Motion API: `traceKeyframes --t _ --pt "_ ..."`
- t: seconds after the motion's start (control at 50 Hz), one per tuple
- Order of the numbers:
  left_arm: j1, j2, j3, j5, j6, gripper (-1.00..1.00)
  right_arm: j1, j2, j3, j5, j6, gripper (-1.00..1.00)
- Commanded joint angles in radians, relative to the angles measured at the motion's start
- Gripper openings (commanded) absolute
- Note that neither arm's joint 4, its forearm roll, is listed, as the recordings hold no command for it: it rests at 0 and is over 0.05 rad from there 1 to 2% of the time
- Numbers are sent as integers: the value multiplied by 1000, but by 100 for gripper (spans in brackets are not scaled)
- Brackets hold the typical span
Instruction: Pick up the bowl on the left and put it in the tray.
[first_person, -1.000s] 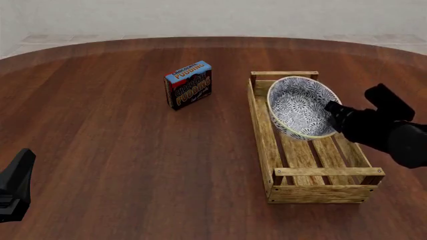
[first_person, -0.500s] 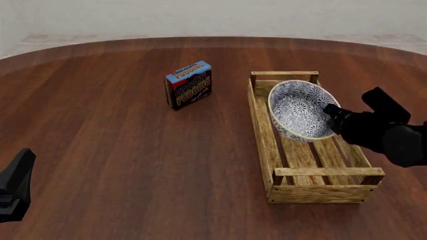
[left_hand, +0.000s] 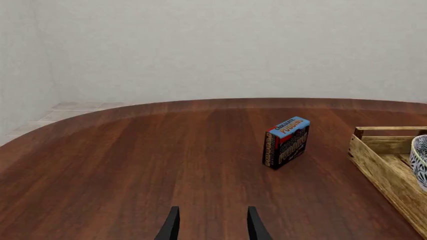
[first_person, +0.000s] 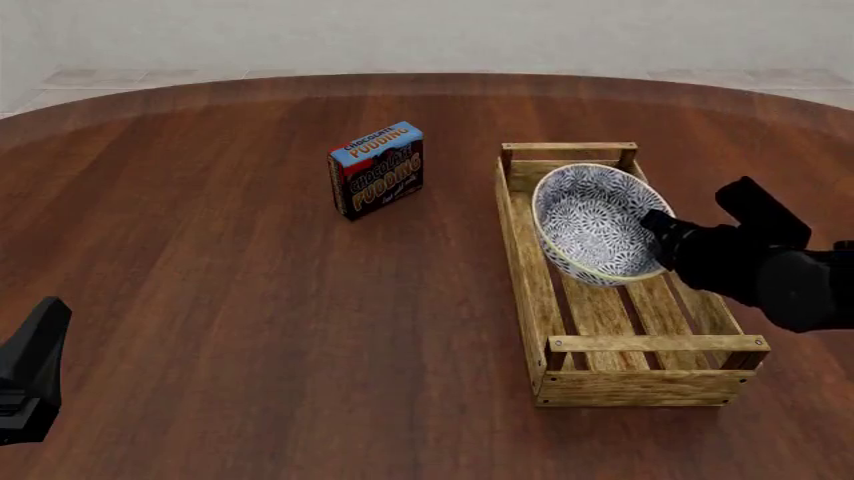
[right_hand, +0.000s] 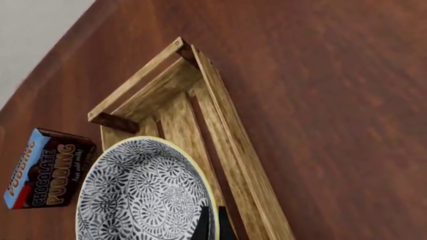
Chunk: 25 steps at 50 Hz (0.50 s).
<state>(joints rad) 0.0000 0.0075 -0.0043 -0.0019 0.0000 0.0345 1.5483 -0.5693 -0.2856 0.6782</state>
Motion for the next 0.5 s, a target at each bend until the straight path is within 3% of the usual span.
traceKeyframes --t 0.02,0.5 --pt "0 0 0 0 0 100 10 26 -15 -13 12 -100" --pt "0 0 0 0 0 100 6 52 -18 -27 17 -100"
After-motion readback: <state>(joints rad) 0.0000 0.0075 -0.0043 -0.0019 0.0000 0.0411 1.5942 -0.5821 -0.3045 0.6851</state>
